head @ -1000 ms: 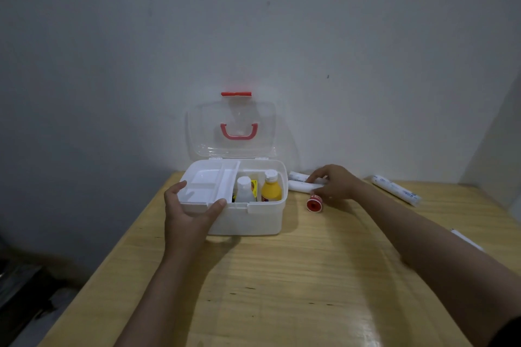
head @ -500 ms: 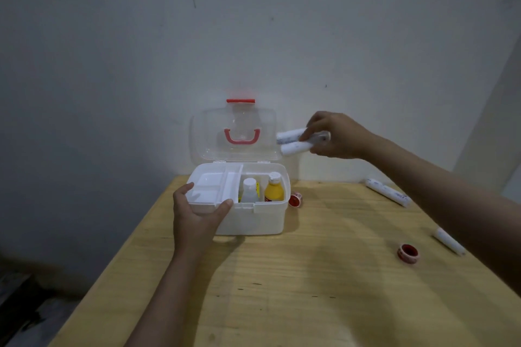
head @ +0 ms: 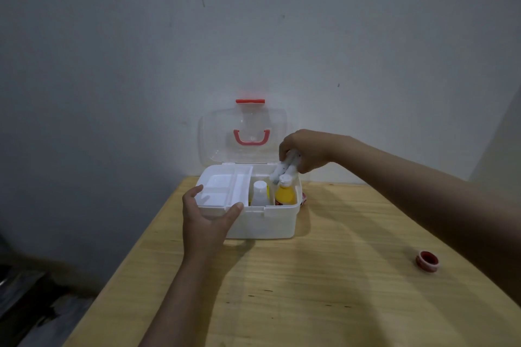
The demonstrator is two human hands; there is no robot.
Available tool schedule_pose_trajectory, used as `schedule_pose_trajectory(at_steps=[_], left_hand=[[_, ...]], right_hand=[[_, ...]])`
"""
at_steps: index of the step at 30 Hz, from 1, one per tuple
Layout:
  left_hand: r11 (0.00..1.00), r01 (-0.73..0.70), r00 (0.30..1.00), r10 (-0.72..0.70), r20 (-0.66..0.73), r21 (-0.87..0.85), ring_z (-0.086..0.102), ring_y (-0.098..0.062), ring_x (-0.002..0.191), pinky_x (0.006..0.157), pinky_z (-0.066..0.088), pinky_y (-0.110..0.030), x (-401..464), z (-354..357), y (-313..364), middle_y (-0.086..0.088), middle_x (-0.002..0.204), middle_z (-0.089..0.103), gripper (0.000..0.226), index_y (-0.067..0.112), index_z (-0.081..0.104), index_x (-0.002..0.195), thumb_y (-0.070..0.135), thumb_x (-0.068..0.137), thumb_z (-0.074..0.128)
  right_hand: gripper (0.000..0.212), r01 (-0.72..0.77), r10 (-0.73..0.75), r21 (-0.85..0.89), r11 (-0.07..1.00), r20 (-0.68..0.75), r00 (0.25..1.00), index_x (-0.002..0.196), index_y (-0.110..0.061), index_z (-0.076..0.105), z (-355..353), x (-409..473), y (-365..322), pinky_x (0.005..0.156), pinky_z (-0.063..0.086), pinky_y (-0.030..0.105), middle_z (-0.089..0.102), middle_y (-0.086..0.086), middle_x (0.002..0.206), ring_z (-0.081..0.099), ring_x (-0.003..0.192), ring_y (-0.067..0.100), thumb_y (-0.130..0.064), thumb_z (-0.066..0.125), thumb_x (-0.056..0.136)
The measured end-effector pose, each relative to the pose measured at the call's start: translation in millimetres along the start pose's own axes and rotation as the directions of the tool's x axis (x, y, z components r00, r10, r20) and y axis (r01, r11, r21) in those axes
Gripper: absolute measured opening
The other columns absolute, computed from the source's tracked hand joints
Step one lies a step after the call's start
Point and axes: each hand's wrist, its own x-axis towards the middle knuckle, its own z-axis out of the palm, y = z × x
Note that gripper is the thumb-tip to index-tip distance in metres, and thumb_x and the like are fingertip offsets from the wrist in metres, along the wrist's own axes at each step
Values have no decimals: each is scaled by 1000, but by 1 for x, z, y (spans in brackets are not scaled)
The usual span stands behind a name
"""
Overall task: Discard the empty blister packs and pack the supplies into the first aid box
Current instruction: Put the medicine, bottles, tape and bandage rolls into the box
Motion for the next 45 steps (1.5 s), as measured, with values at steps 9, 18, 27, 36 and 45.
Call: schedule_pose_trajectory(at_steps=[9,18,27,36,45], left_hand=[[1000,5,1000,-5,-3,-4,41,-18,119,92,50,-39,1,0,-1,6,132,37,82,33,34,129,34,63,84],[1000,7,1000,-7,-1,6,39,-16,117,89,50,-35,2,1,-2,3,136,37,84,31,33,131,34,64,84],[1000,5,1000,-4,7,-14,40,-16,117,90,49,-36,0,0,0,7,129,36,83,30,33,131,32,65,84],[1000,-3,1000,3,6,2,38,-15,117,92,48,-38,1,-1,1,8,128,35,84,28,33,133,33,65,83],[1000,-6,1000,6,-2,6,39,-20,125,94,48,-40,2,-2,0,-1,141,36,86,26,33,134,33,65,84]], right_hand=[[42,-15,14,15,1000,72,997,116,-20,65,10,17,-4,81,39,25,52,3,121,50,107,20,-9,70,76],[50,-27,40,178,984,-68,997,118,-25,64,23,9,4,91,45,29,56,0,121,51,110,19,-22,80,71],[38,-23,26,153,988,-18,1000,109,-21,68,24,9,0,93,46,31,55,3,122,52,112,22,-17,77,73],[49,-14,63,332,943,-137,988,119,-18,64,25,-3,3,86,49,27,61,1,126,59,105,15,-10,78,73],[38,-71,205,451,890,-255,945,112,-17,67,22,-65,30,82,53,27,67,0,117,65,99,15,-12,77,76]])
